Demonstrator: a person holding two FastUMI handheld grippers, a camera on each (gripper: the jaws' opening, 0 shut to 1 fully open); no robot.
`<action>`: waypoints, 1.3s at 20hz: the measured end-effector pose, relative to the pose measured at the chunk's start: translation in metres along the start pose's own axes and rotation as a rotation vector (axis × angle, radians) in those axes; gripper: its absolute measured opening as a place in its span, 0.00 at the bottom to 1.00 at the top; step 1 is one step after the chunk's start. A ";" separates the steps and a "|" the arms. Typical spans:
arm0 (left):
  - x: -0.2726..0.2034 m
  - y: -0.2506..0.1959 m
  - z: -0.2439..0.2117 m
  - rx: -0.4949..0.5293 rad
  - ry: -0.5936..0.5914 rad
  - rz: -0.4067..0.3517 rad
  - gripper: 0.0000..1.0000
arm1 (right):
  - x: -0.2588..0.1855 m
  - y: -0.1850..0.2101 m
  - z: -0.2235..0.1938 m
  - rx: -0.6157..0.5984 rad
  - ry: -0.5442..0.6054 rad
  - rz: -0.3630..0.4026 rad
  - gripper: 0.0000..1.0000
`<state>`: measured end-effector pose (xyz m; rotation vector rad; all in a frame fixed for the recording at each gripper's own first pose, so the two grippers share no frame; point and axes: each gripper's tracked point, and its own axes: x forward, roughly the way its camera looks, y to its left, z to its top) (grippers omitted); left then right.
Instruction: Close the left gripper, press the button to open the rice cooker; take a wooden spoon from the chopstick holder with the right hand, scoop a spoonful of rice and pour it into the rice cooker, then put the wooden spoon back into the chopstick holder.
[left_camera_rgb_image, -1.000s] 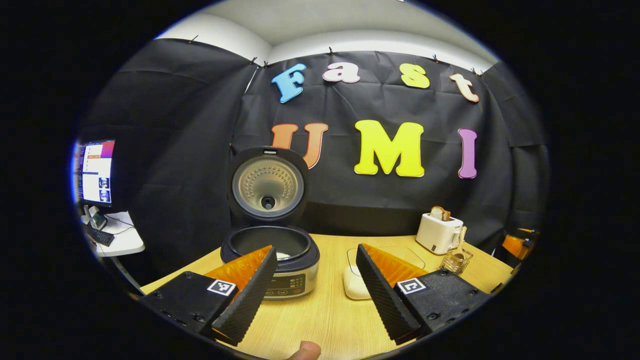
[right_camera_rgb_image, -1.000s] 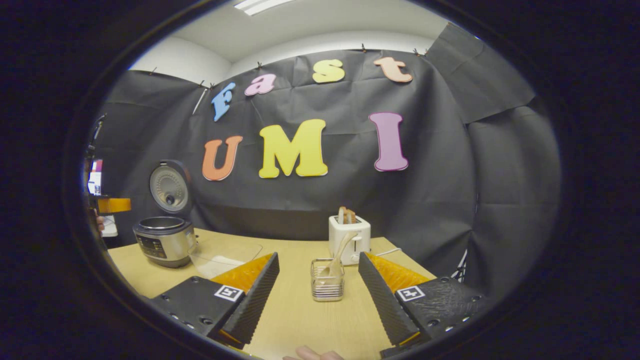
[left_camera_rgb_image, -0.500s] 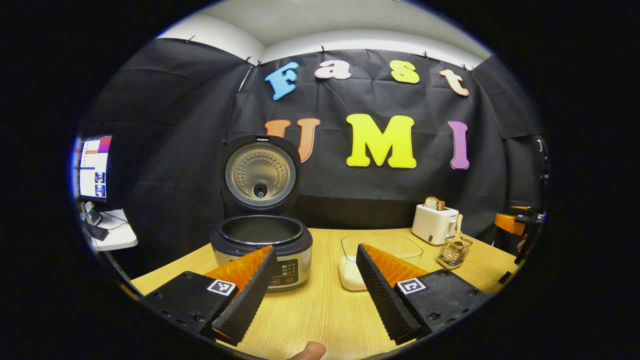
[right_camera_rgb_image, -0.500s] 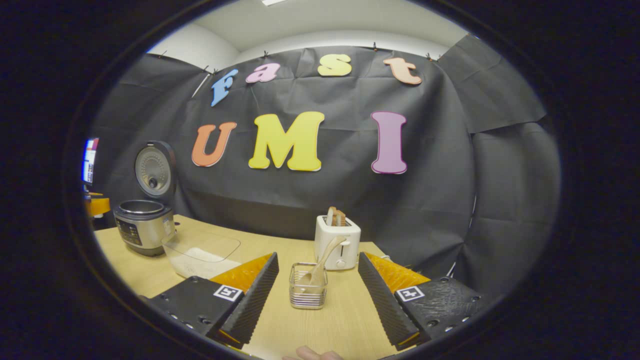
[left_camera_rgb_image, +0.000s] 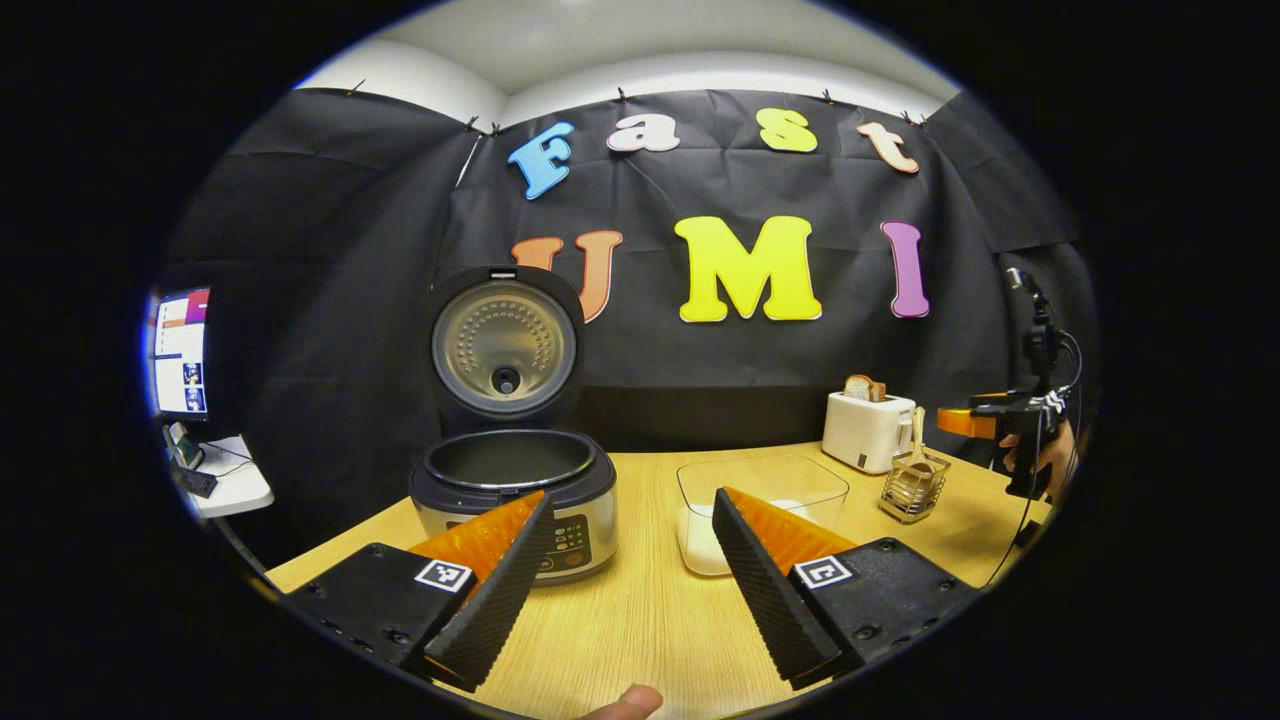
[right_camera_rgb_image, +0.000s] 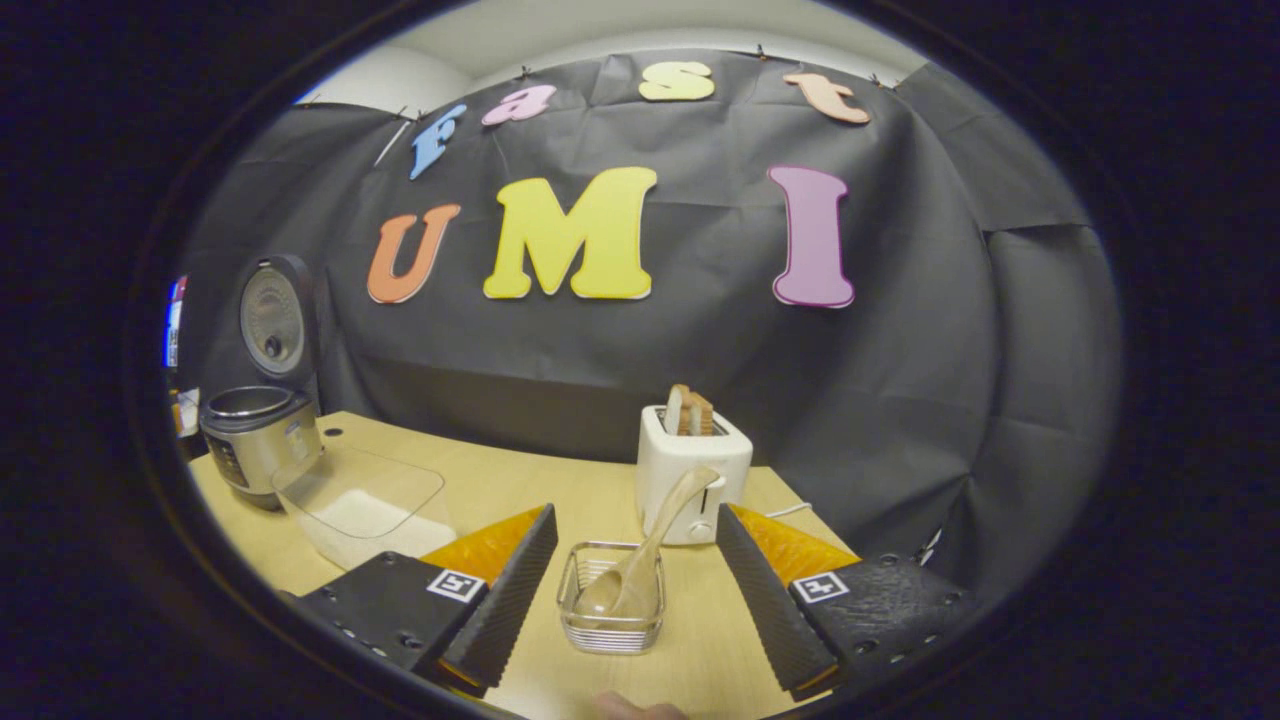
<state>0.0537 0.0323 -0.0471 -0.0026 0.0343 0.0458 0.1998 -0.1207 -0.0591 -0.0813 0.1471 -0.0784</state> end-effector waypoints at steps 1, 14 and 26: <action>0.002 0.002 -0.002 0.000 0.006 0.001 1.00 | 0.010 0.002 -0.005 -0.001 0.021 0.007 0.97; 0.009 0.017 -0.017 0.032 0.045 0.027 1.00 | 0.113 -0.019 -0.033 0.156 0.295 -0.017 0.96; 0.009 0.024 -0.022 0.033 0.070 0.039 1.00 | 0.139 -0.014 -0.073 0.212 0.451 0.007 0.48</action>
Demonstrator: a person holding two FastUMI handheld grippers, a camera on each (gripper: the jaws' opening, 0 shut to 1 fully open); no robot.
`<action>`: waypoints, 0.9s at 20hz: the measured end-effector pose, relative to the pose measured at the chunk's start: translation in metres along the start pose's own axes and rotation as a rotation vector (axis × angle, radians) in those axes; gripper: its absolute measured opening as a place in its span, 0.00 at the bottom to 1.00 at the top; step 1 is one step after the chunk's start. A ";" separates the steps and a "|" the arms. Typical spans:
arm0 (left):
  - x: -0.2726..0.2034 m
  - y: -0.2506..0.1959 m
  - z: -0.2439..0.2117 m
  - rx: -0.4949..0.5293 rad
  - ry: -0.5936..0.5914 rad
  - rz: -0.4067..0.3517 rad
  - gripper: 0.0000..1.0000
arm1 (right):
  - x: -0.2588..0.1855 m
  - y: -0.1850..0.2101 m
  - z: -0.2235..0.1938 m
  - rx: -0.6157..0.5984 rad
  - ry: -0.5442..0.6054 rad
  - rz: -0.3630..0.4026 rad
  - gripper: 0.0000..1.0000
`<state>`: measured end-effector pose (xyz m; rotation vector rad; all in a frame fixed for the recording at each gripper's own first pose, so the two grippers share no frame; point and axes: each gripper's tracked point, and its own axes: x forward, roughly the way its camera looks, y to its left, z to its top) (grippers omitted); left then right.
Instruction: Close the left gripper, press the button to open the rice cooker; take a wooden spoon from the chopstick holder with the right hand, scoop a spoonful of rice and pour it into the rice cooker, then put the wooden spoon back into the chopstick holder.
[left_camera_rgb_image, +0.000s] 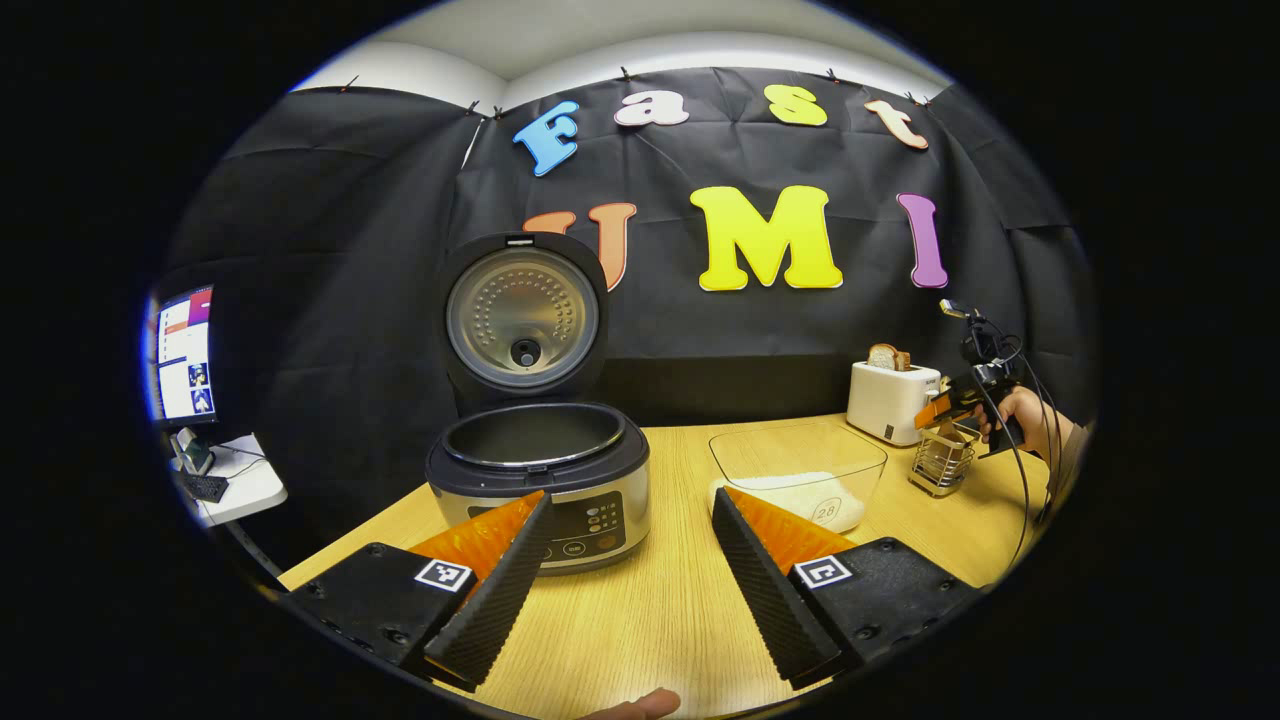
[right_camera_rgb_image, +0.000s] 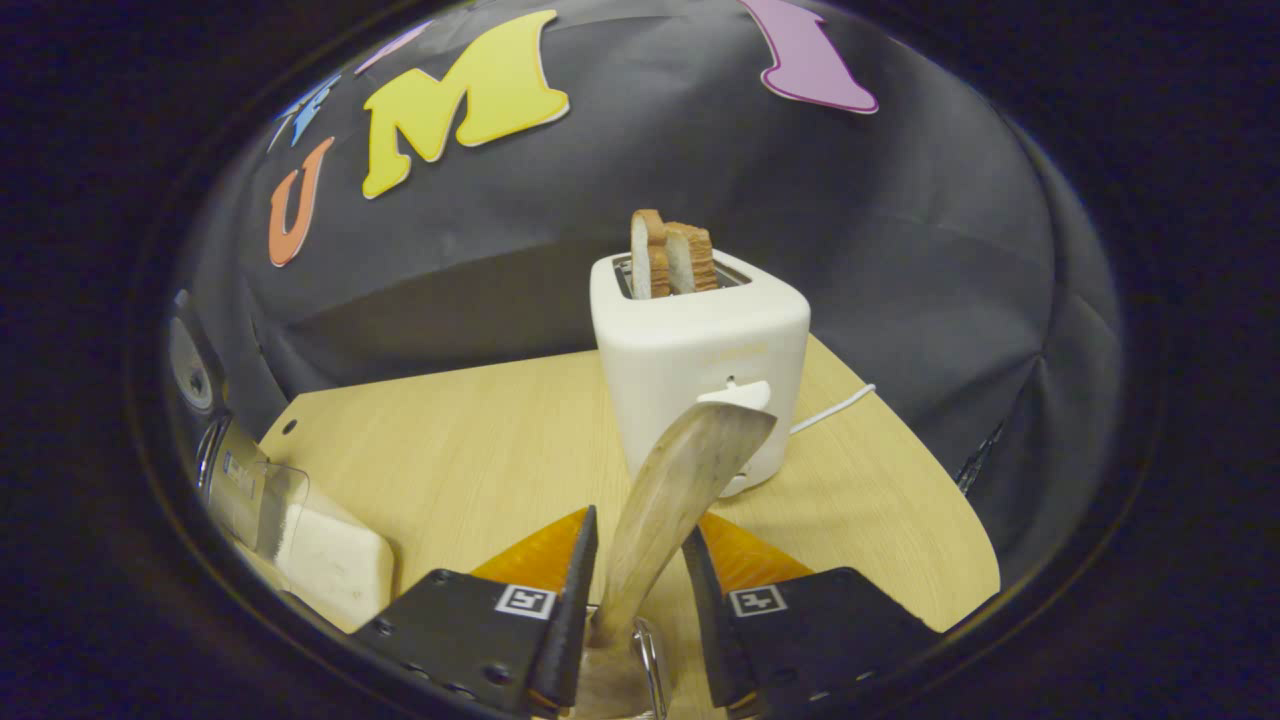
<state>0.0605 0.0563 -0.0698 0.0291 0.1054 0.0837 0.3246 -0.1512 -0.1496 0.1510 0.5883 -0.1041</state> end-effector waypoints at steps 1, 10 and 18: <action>0.001 0.000 0.000 0.000 0.001 0.000 1.00 | 0.000 0.000 -0.002 -0.004 0.001 -0.001 0.43; 0.000 -0.001 -0.001 0.006 0.009 -0.003 1.00 | -0.010 0.011 0.001 0.063 -0.006 0.067 0.20; -0.005 0.007 0.003 0.025 0.007 0.017 1.00 | -0.034 0.021 0.009 0.022 -0.062 0.058 0.14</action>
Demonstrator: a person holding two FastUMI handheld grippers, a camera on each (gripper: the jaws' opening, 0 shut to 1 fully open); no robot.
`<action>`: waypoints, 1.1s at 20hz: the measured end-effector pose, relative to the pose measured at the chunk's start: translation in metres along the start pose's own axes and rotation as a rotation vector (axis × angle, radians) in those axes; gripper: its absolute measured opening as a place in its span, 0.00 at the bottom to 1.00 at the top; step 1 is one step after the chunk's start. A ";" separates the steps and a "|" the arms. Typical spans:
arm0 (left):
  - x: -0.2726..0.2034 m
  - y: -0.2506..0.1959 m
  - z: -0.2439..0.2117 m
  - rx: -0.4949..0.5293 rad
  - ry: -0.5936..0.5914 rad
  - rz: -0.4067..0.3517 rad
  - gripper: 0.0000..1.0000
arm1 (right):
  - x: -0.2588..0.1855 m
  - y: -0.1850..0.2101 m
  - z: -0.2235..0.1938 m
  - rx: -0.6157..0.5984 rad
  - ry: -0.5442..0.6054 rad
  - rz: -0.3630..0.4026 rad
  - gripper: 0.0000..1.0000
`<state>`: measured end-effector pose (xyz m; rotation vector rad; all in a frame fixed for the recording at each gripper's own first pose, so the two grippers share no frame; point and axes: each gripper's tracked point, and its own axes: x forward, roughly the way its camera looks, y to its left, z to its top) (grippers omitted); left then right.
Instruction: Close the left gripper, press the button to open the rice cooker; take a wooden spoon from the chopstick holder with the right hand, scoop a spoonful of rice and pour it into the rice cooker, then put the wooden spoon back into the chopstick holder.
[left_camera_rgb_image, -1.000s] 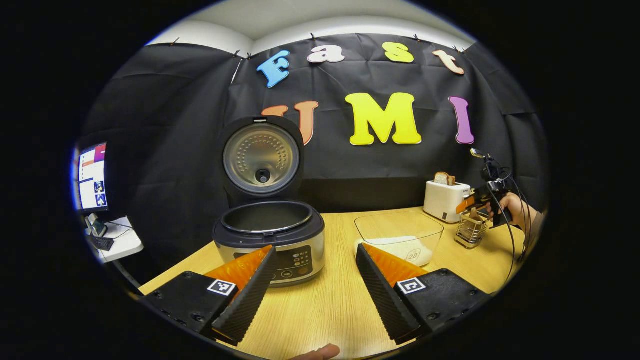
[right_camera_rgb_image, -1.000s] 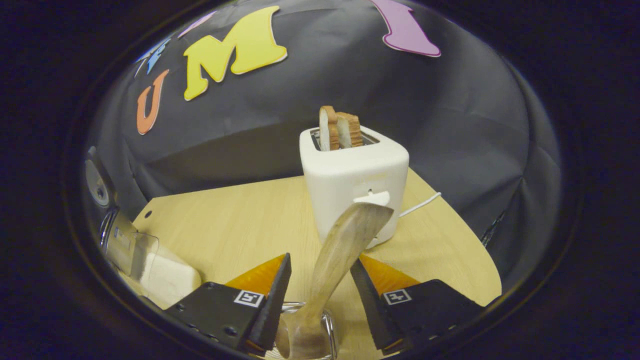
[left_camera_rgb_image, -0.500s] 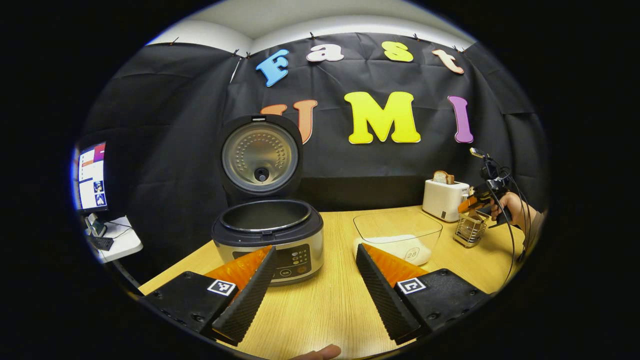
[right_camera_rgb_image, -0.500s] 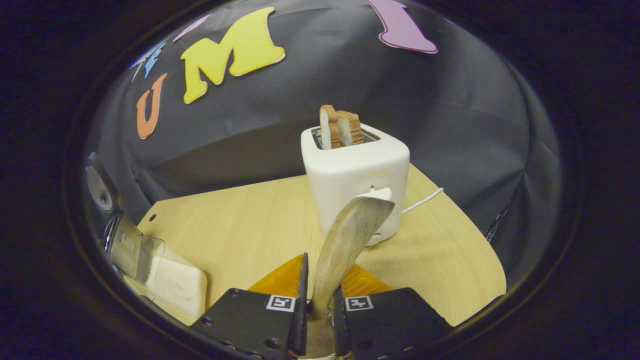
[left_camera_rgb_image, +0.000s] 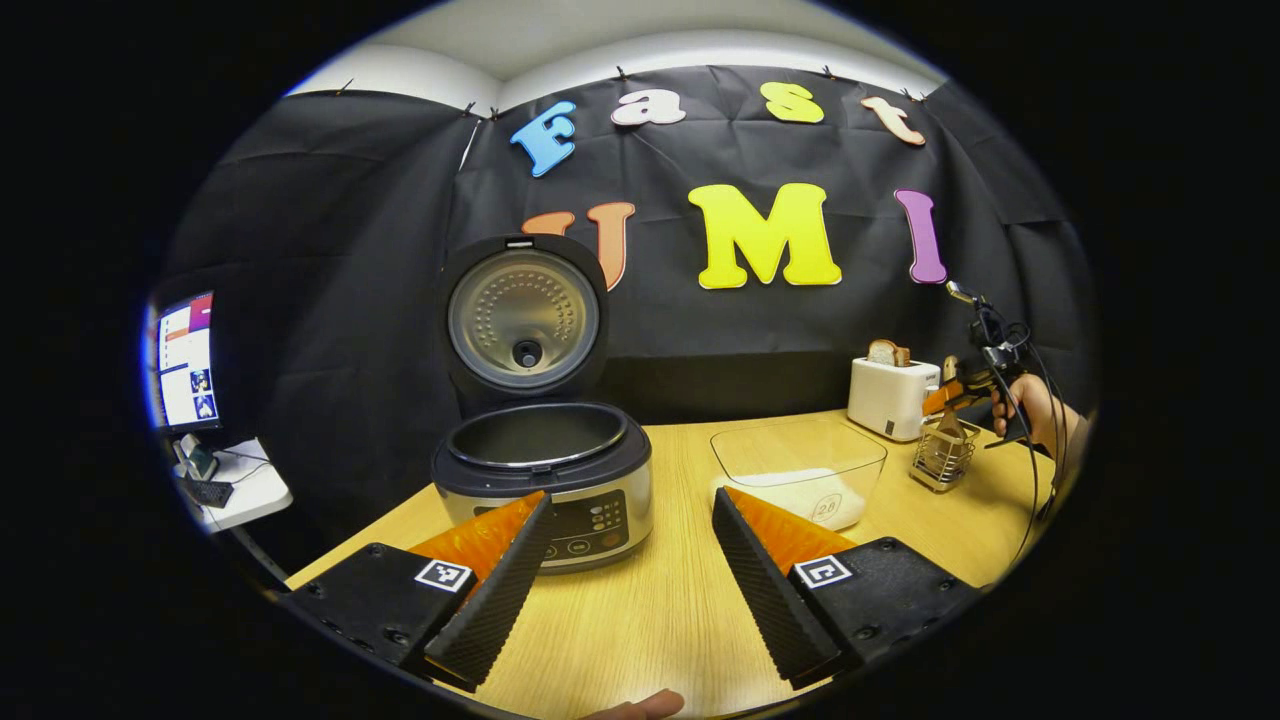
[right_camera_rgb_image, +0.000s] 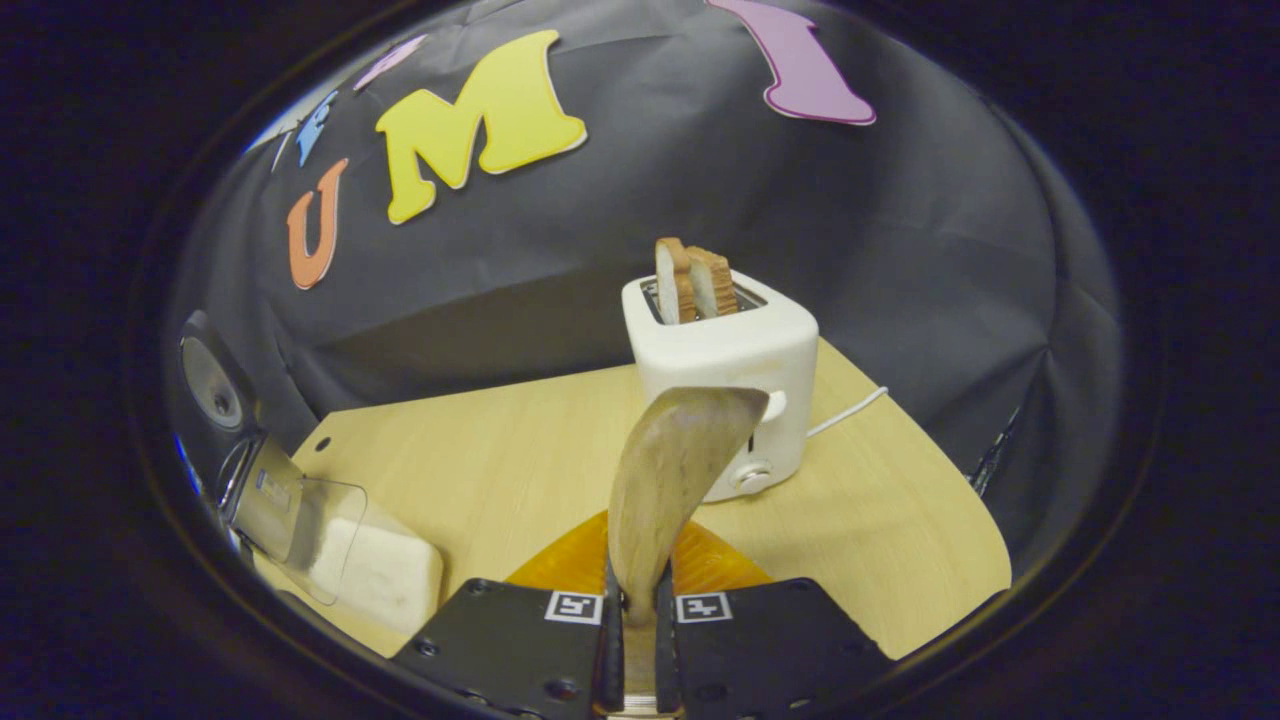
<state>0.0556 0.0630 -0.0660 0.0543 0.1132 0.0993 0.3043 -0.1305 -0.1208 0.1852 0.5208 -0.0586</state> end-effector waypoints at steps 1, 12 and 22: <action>-0.002 0.003 0.000 0.000 0.001 0.006 1.00 | -0.005 0.000 0.004 0.001 -0.019 0.002 0.13; -0.027 0.015 0.029 -0.016 -0.061 0.006 1.00 | -0.078 0.028 0.039 -0.057 -0.159 -0.012 0.08; -0.049 0.027 0.048 0.016 -0.109 -0.001 1.00 | -0.126 0.128 0.056 -0.122 -0.235 0.056 0.07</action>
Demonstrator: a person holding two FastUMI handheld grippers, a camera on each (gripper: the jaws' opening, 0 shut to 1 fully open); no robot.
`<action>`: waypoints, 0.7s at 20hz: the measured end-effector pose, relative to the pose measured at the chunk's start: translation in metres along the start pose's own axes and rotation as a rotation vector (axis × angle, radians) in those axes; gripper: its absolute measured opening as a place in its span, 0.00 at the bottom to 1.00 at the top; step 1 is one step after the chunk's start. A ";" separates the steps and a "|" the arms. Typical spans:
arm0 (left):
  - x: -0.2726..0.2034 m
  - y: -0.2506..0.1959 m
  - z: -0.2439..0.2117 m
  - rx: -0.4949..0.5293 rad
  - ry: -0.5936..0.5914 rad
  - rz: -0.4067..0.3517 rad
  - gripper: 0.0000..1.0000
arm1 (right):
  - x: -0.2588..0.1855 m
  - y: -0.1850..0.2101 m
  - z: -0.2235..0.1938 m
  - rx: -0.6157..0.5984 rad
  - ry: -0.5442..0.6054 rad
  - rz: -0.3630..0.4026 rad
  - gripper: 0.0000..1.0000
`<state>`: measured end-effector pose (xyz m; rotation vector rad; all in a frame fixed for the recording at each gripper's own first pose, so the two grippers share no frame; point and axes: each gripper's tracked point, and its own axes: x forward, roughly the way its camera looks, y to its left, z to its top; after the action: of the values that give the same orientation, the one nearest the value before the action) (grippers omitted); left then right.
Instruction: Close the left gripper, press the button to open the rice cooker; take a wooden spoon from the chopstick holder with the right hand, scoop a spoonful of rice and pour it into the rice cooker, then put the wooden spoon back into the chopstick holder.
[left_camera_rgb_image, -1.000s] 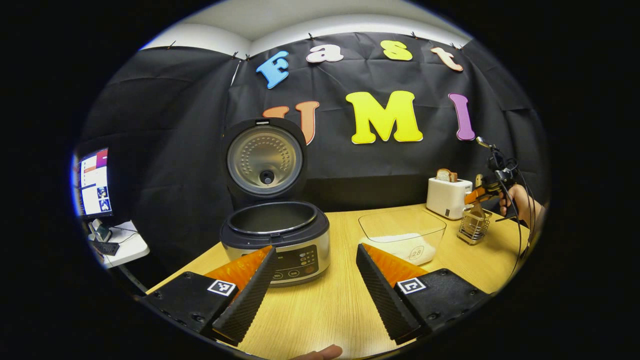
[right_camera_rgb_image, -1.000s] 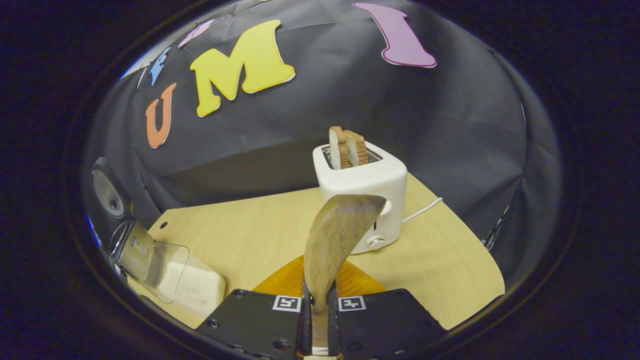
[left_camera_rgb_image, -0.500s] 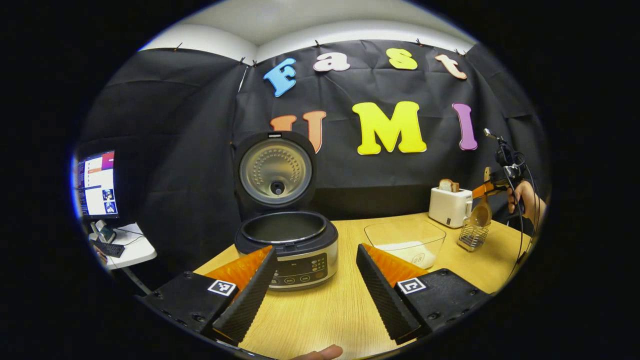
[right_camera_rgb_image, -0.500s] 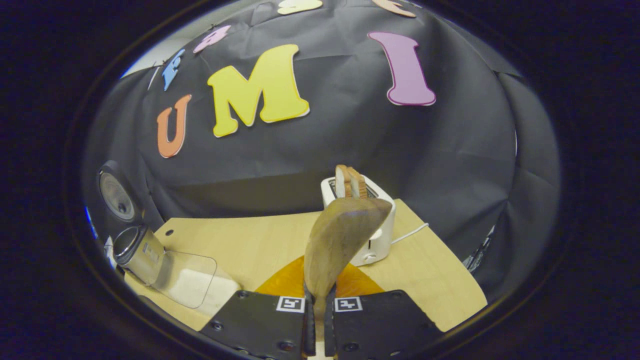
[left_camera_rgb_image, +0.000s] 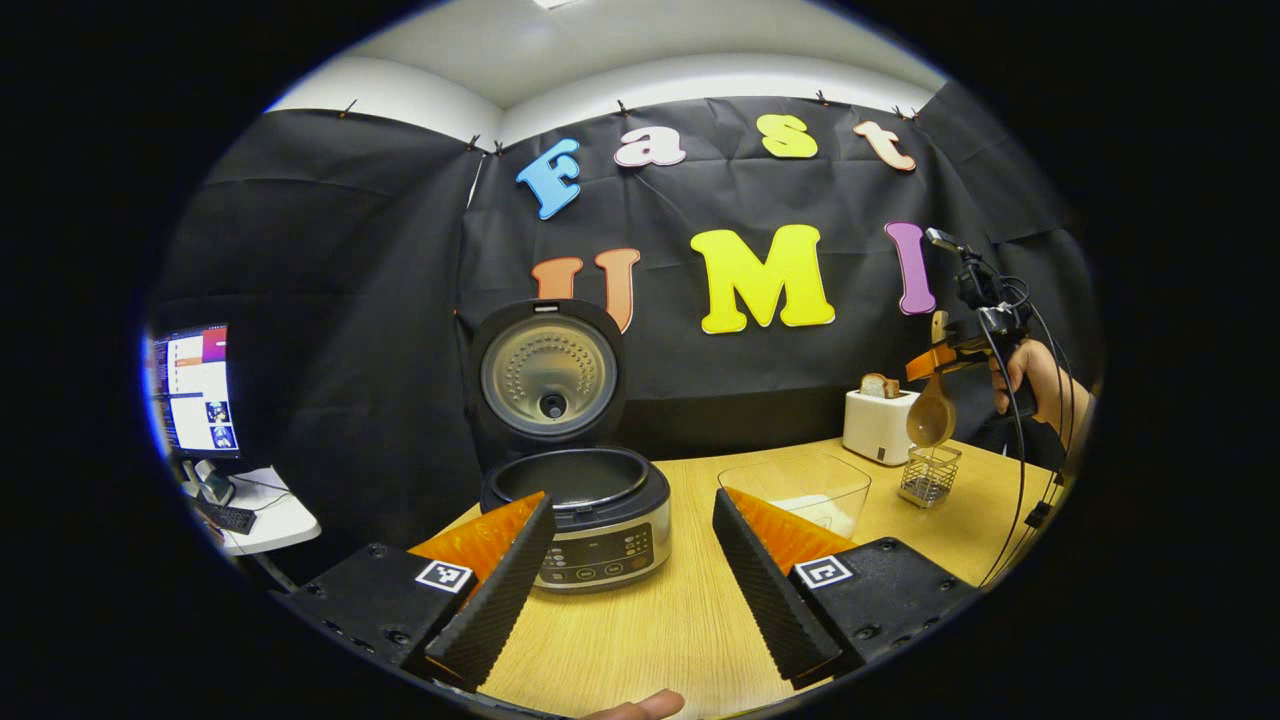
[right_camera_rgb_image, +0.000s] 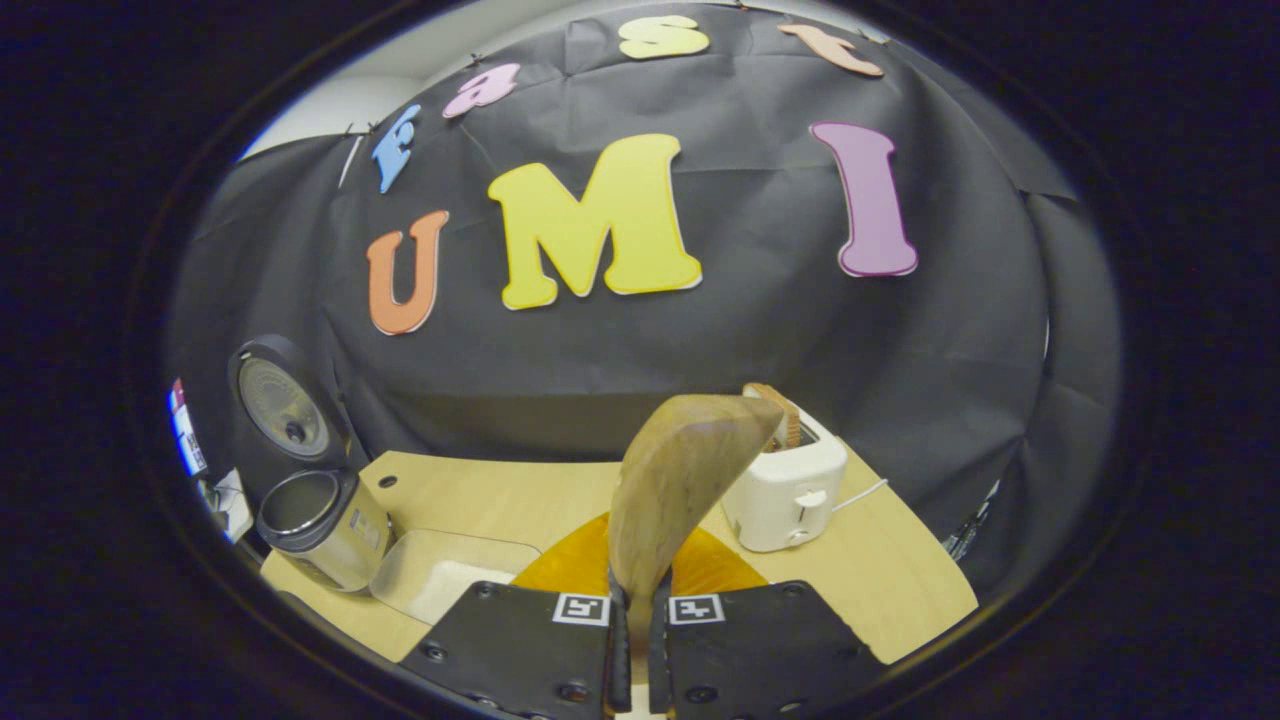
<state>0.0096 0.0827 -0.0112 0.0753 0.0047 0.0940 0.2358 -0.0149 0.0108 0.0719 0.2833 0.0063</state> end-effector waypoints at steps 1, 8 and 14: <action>0.000 0.005 -0.001 0.001 0.001 0.012 1.00 | 0.002 0.015 -0.001 -0.009 -0.002 0.014 0.07; 0.001 0.014 -0.007 -0.017 0.017 0.017 1.00 | 0.039 0.130 -0.025 -0.100 0.038 0.133 0.07; 0.002 0.018 -0.007 -0.045 0.015 0.011 1.00 | 0.082 0.168 -0.067 -0.195 0.088 0.121 0.07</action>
<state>0.0097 0.1011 -0.0168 0.0298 0.0170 0.1053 0.2962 0.1586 -0.0638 -0.1051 0.3643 0.1568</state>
